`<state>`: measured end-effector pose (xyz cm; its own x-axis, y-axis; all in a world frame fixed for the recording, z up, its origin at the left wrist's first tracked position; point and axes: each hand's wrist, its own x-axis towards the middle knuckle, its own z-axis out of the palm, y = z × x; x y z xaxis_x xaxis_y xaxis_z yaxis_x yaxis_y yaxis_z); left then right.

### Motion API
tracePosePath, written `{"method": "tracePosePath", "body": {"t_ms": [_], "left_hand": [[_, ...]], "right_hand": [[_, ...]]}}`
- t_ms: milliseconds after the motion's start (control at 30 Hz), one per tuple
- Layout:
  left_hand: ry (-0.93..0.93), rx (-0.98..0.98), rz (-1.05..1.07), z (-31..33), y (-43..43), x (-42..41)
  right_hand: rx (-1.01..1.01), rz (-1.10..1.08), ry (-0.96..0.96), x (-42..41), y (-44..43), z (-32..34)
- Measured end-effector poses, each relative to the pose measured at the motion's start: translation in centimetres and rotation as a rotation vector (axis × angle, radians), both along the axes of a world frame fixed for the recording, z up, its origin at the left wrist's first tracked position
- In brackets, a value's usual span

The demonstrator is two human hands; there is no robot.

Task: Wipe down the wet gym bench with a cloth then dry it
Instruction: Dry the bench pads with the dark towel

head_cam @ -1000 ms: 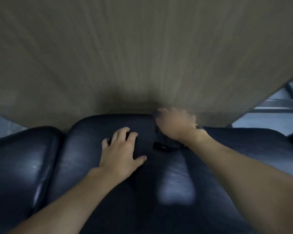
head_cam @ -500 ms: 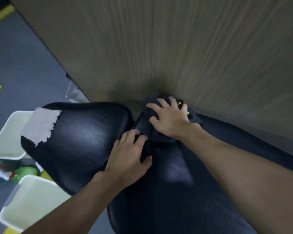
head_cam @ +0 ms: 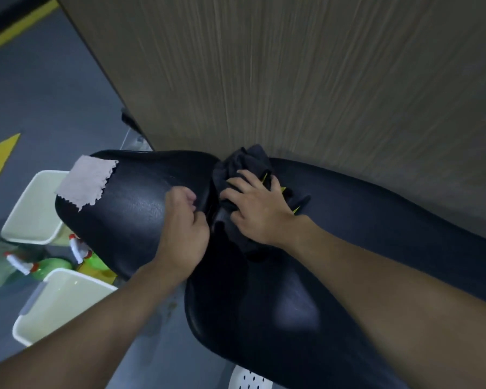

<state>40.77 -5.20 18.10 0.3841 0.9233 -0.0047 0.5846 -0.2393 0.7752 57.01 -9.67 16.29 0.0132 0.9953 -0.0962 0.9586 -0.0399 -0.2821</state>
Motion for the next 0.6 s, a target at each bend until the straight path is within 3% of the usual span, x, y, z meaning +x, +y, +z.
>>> {"method": "tracePosePath", "body": {"t_ms": [233,433,600], "left_hand": [[0.077,0.006,-0.074,0.7,-6.1,0.9],[0.370,0.034,-0.397,0.3,-16.0,4.6],[0.483,0.045,-0.549,1.1,-26.0,10.7]], "right_hand": [[0.043,0.132,-0.025,-0.2,-11.2,0.0],[-0.073,-0.113,-0.088,5.6,-22.4,0.2],[-0.108,-0.333,-0.104,9.8,-32.8,0.9]]}}
